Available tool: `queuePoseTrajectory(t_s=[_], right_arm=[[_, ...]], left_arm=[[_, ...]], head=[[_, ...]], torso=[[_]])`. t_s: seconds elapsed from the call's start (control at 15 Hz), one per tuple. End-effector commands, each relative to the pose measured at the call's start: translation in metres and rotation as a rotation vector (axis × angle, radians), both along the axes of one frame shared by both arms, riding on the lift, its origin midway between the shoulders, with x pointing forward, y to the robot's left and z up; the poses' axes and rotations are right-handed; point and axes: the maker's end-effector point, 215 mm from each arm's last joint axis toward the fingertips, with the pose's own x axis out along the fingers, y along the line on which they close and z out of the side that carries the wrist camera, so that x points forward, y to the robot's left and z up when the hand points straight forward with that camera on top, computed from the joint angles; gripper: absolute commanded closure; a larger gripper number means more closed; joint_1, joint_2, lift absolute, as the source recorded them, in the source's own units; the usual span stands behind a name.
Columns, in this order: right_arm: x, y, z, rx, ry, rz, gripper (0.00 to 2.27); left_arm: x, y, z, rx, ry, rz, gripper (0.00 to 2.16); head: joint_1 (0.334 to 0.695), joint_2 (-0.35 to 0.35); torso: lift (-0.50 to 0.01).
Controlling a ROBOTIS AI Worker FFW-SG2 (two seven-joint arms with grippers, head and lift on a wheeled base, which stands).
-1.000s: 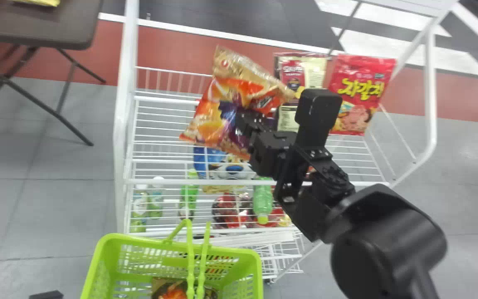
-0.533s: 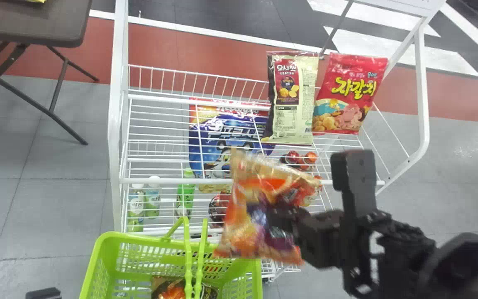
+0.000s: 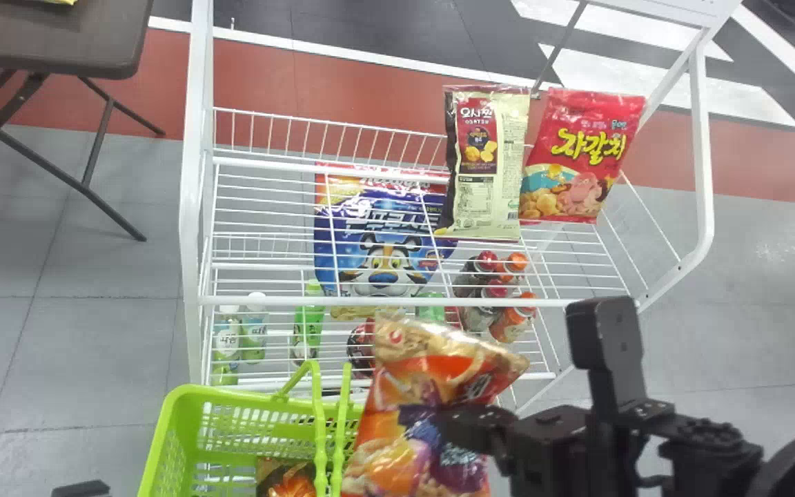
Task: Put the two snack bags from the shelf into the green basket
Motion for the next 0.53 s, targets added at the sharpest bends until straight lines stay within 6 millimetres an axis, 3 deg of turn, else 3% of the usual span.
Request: queuePoseTrajectory(t_s=[0.0, 0.33, 0.47], right_arm=[[-0.015, 0.031, -0.025, 0.007, 0.063, 0.053, 1.95], [-0.048, 0.073, -0.107, -0.025, 0.253, 0.127, 1.95], [-0.055, 0.079, -0.129, -0.041, 0.303, 0.140, 1.95]], left_arm=[[-0.004, -0.004, 0.002, -0.004, -0.001, -0.006, 1.90], [-0.006, -0.003, 0.006, -0.003, -0.010, -0.001, 1.90], [-0.007, -0.003, 0.008, -0.003, -0.013, -0.004, 1.90]], head=[[0.695, -0.350], [0.695, -0.350], [0.695, -0.350]], torso=[[-0.012], [-0.012], [-0.012]])
